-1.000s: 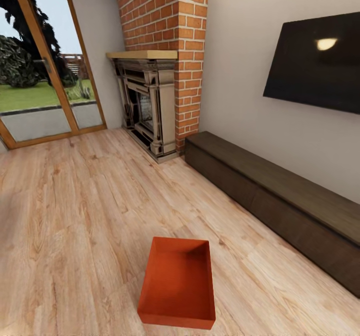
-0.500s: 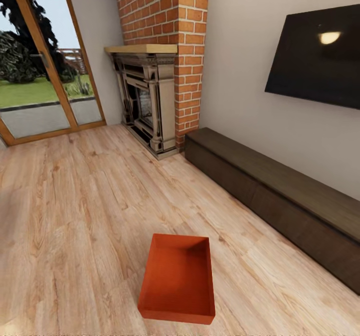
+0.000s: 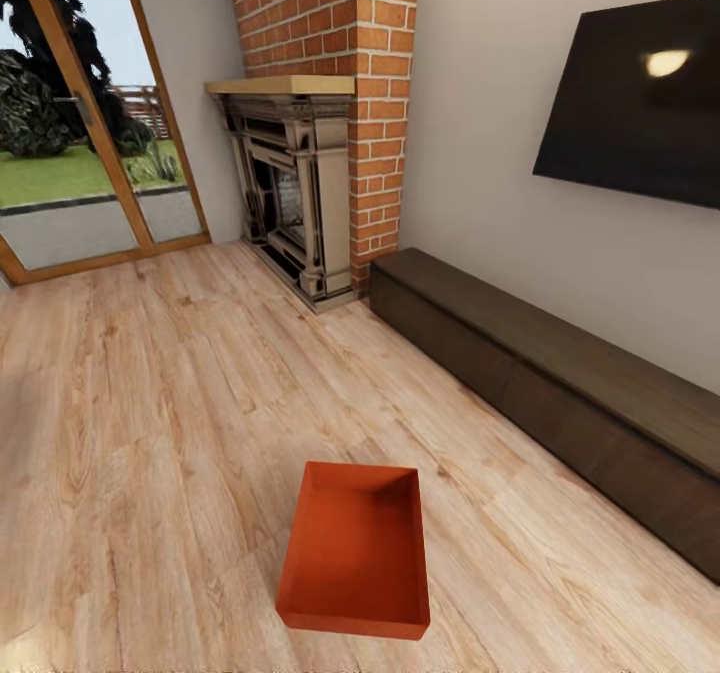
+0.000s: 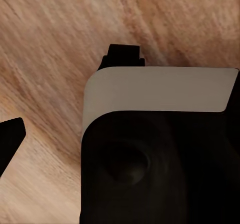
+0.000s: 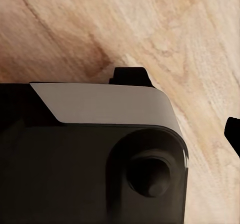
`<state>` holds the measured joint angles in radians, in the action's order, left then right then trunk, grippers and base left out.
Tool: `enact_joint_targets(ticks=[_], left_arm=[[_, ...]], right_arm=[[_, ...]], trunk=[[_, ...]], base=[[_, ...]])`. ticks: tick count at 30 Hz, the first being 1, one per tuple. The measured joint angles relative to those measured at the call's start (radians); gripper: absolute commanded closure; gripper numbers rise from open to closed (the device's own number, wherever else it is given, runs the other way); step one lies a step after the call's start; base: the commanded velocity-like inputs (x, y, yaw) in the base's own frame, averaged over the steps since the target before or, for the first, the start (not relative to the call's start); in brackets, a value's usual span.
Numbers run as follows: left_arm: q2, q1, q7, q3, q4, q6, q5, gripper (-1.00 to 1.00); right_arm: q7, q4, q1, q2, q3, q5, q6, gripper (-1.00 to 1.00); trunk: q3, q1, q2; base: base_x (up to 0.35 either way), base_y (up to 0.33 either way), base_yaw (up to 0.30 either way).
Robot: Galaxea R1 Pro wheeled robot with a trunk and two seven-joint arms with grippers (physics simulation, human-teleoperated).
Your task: Move the two storage containers from the living room to the garage. In the garage, place one container on the floor and stack the other container on top of it (either order is fine).
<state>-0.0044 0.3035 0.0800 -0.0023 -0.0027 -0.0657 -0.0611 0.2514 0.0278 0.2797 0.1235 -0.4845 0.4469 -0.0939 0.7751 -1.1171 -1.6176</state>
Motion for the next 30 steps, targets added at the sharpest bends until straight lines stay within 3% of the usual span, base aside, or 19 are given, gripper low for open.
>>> enact_joint_targets(ticks=[16, 26, 30], left_arm=[[0.000, 0.000, 0.000, 0.000, 0.000, 0.000, 0.000, -1.00], [0.002, 0.000, 0.000, 0.000, 0.000, 0.000, 0.000, -1.00], [0.003, 0.000, 0.000, 0.000, 0.000, 0.001, 0.000, -1.00]], right_arm=[[0.000, 0.000, 0.000, 0.000, 0.000, -0.001, -0.001, -1.00], [-0.001, 0.000, 0.000, 0.001, 0.000, 0.000, 0.000, -1.00], [0.000, 0.000, 0.000, 0.001, 0.000, 0.000, 0.000, -1.00]], trunk=[[0.020, 0.000, 0.000], [0.020, 0.000, 0.000], [0.020, 0.000, 0.000]], base=[[0.000, 0.000, -0.006], [0.000, 0.000, -0.208], [0.000, 0.006, -0.013]])
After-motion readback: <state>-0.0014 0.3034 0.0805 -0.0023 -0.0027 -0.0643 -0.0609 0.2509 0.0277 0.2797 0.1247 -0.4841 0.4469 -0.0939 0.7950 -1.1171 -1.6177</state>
